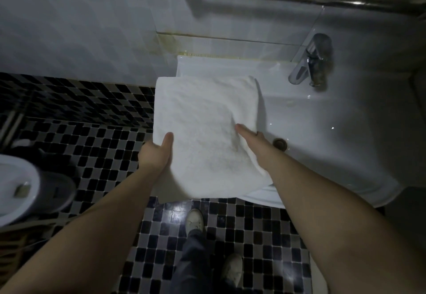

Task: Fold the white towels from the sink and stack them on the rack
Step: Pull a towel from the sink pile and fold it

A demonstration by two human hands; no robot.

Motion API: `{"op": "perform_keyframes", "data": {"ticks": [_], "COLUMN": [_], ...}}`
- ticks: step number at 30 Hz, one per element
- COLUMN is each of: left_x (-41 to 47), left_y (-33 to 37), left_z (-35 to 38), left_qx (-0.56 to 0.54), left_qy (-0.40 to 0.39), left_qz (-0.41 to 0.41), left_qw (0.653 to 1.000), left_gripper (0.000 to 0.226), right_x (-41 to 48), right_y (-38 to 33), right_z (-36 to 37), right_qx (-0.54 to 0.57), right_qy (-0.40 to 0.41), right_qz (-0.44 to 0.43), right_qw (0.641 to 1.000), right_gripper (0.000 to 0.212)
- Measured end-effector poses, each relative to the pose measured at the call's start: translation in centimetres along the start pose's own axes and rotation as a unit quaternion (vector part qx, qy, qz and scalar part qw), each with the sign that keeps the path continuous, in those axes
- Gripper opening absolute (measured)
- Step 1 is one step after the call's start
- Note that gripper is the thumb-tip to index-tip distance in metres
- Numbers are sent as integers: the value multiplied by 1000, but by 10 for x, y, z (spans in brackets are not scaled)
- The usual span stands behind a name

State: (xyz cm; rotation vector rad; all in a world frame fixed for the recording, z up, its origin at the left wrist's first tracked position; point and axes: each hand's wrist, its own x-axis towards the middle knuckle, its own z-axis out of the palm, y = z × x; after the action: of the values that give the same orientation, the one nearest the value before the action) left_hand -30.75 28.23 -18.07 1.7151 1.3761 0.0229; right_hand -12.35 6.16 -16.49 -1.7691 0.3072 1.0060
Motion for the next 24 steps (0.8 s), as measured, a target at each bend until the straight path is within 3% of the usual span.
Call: {"op": "perform_keyframes", "data": {"ticks": [3, 6, 10, 13, 20, 24], "left_x": [-1, 0, -7, -19, -60, -82], "left_y": [-2, -5, -9, -10, 7, 41], "left_z": [-6, -19, -34, -43, -53, -61], "left_qx": [-33, -52, -63, -73, -190, -229], "left_qy": [-9, -24, -65, -79, -129, -105], "left_qz": [-12, -17, -35, -33, 11, 22], "left_qw": [999, 998, 995, 994, 973, 968], "left_gripper": [49, 46, 59, 62, 24, 38], "right_x": [-5, -12, -23, -34, -78, -106], "right_y": [5, 5, 5, 5, -17, -36], "right_z": [-3, -10, -17, -24, -54, -84], "right_qx": [-25, -3, -7, 25, 110, 104], "right_qy": [-68, -134, -183, -166, -148, -111], "right_qz": [56, 115, 132, 116, 3, -77], "right_qw": [996, 984, 974, 979, 983, 985], "right_gripper": [85, 66, 67, 64, 47, 59]}}
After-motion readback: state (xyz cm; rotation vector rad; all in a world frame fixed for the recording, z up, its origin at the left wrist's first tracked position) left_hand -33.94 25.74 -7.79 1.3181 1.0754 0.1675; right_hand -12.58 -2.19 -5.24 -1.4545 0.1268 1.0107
